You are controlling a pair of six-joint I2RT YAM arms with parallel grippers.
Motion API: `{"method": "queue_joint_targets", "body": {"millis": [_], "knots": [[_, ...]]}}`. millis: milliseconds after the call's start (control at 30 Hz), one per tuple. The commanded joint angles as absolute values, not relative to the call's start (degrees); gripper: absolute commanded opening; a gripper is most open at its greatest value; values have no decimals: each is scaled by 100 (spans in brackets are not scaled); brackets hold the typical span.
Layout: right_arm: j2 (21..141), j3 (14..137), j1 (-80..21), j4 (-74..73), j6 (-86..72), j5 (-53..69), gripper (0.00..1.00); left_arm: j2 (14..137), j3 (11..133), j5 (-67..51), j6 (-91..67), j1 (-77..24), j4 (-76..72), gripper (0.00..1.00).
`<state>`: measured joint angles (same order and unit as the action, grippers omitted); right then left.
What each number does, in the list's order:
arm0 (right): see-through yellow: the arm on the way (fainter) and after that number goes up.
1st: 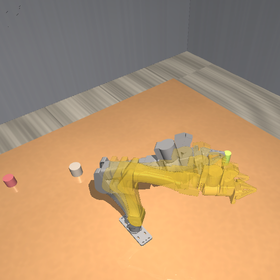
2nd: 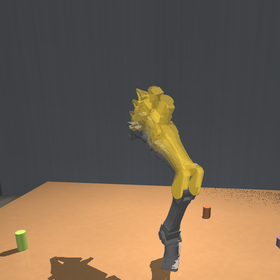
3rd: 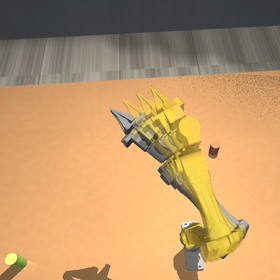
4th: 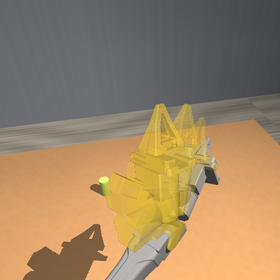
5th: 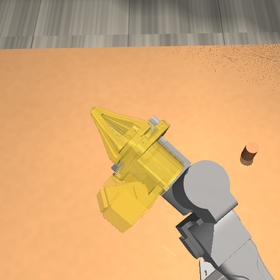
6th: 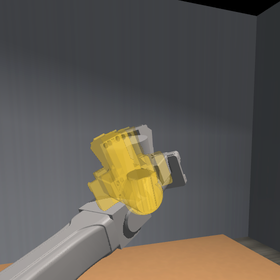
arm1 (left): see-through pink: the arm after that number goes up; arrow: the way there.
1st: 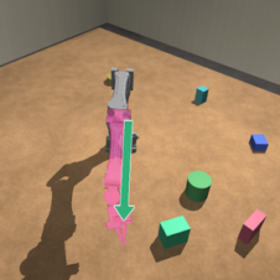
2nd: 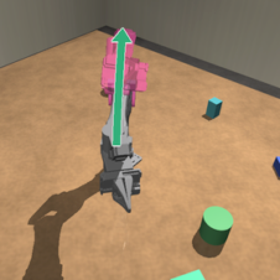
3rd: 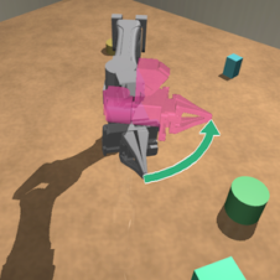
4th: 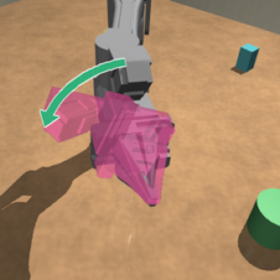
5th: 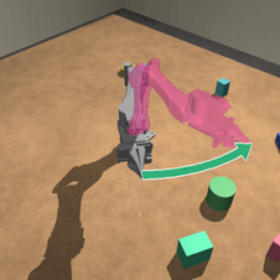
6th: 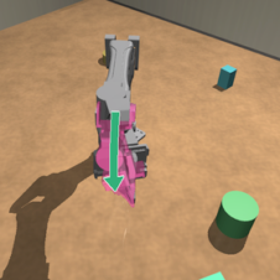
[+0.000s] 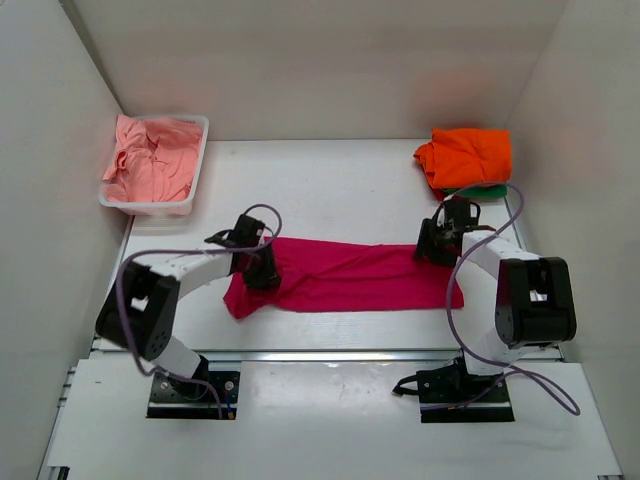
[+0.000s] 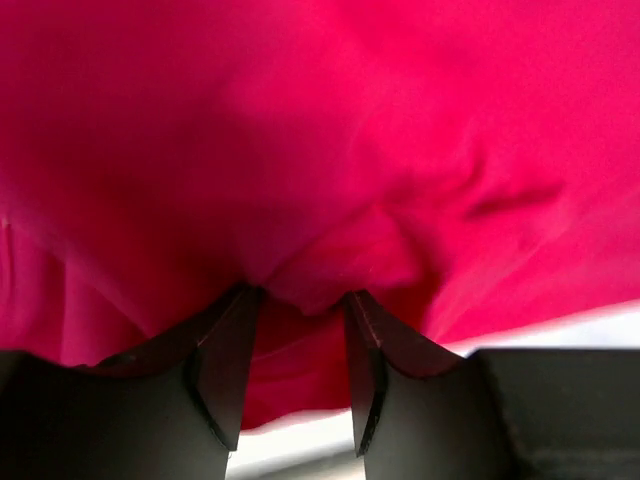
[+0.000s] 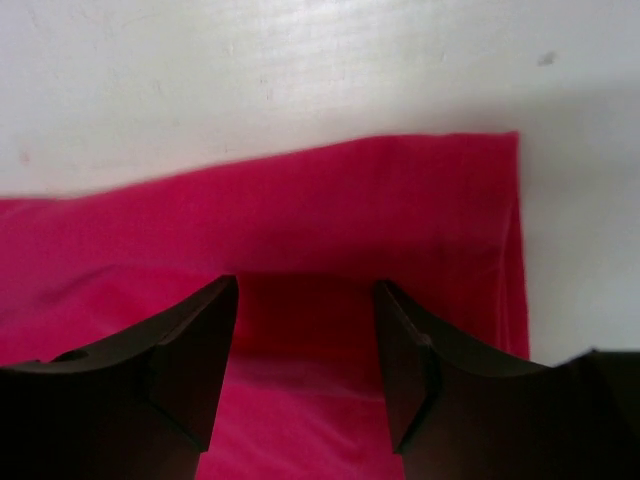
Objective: Fold and stack the t-shirts
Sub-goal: Rotate the tshirt 90 degrees
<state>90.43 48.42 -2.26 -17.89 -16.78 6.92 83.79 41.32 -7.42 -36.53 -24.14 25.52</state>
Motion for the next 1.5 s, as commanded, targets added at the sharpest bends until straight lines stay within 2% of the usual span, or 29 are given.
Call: {"method": "queue_joint_targets", "body": {"millis": [0,133,333,467,533,600,667,733,767,867,933,1033,1167,1233,1300,1367,1467], "knots": [[8764,4458,-517,-2143,-1959,467,54,9296,5032,-370,-3428,-2514,2188,49],[8420,3895,-1063,-2373,-2486,351,53,10527,6431,-282,-3243,-2391,2574,49],[7858,3253,-2151,-2408,-3671,484,53,12610,9313,-167,-2953,-2285,3408,46],[7279,2849,-2680,-2049,-4411,729,53,14014,11913,-97,-2787,-2180,4330,47],[7102,2716,-3092,-1663,-4937,878,52,14973,14287,-193,-2760,-2127,4979,48],[7049,2654,-3487,-1338,-5175,958,51,16228,15872,-420,-2917,-1969,5509,47],[7145,2689,-3848,-1003,-5168,949,51,16331,15814,-764,-3129,-1864,5092,46],[7451,2838,-4243,-783,-5115,949,51,15832,14255,-888,-3120,-1863,4353,45],[7531,2926,-4471,-652,-4985,958,51,15733,14064,-766,-3111,-1855,4116,45],[7979,3146,-5043,-520,-4791,730,50,16021,15034,-659,-3067,-1890,4279,46],[8120,3173,-5307,-466,-4729,634,50,16101,15170,-764,-3268,-1838,4019,46],[8331,3138,-5387,-449,-4729,791,49,15760,14574,-896,-3419,-1644,3569,46],[8061,3313,-5572,-790,-4256,336,48,15689,15291,-1098,-3314,-1494,3770,50],[7902,3191,-5538,-590,-3921,491,51,15348,15285,-1203,-3313,-1424,3614,51],[7717,3164,-5397,-422,-3474,703,55,14577,14769,-1344,-3349,-1345,3393,53],[7603,3243,-5283,-344,-3095,965,65,13935,14382,-1415,-3288,-1336,3261,58],[7262,3419,-5142,-431,-2427,835,72,13020,13827,-1503,-3129,-1335,3566,61]]}}
